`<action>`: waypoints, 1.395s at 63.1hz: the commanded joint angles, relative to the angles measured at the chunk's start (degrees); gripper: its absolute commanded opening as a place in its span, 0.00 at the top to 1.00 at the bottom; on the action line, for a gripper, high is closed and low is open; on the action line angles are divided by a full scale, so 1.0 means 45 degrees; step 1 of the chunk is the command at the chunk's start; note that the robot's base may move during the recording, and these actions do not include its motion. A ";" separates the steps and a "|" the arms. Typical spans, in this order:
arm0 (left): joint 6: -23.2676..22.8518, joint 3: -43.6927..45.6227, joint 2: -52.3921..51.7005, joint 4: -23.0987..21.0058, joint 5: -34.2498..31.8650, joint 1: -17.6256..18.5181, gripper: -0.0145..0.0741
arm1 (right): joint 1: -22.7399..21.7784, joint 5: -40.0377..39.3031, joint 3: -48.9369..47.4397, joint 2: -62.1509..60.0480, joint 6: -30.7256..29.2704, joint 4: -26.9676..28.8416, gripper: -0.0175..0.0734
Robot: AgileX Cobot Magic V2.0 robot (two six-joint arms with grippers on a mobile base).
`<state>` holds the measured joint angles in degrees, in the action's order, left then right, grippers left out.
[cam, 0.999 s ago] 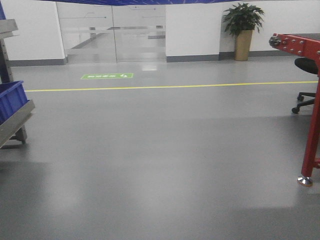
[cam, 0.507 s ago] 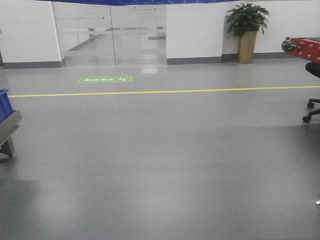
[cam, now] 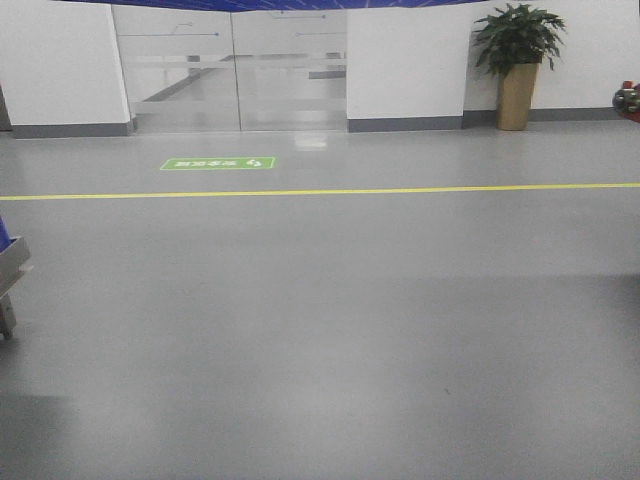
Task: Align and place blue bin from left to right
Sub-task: 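Drive across the floor toward the other bin rack holding the bin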
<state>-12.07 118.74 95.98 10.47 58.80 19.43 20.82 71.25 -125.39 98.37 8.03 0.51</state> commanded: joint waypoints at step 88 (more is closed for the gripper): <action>0.0200 0.0186 -0.0161 0.0828 -0.1408 0.0055 0.86 | 0.0050 -0.1458 -0.0257 0.0118 -0.0587 0.0262 0.89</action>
<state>-12.07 118.74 96.69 13.36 58.36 19.43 20.82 69.58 -125.39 100.18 8.03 1.11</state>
